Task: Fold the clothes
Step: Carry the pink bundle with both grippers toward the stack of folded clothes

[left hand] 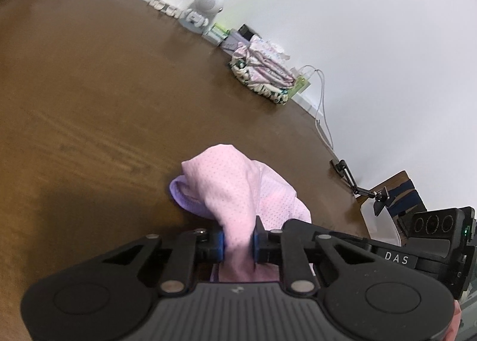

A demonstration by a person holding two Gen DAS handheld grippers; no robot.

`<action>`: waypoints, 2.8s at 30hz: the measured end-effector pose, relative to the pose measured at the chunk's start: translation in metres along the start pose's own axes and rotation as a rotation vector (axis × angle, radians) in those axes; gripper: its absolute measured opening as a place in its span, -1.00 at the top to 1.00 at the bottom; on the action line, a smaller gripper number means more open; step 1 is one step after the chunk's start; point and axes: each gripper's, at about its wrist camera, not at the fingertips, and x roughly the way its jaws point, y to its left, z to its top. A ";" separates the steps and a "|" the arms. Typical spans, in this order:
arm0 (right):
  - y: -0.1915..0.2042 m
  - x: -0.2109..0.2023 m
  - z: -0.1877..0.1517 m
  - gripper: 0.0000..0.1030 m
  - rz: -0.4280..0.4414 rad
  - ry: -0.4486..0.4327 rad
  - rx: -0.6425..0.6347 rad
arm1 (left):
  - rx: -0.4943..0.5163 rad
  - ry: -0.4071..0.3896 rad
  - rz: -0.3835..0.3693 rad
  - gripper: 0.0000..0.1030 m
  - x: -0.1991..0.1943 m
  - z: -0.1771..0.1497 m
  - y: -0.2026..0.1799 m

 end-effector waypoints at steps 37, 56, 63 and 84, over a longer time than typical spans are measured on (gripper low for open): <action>-0.084 -0.005 0.316 0.79 -0.206 -0.271 -0.026 | 0.308 -0.068 -0.134 0.70 0.211 0.306 -0.132; -0.210 0.077 0.337 0.75 -0.222 -0.253 0.143 | 0.173 -0.012 -0.191 0.26 0.335 0.334 -0.051; -0.190 0.065 0.332 0.04 -0.294 -0.358 0.049 | 0.380 -0.220 -0.068 -0.56 0.282 0.335 -0.076; -0.150 0.117 0.305 0.72 -0.497 -0.407 -0.231 | 0.482 -0.258 0.088 0.47 0.302 0.306 -0.100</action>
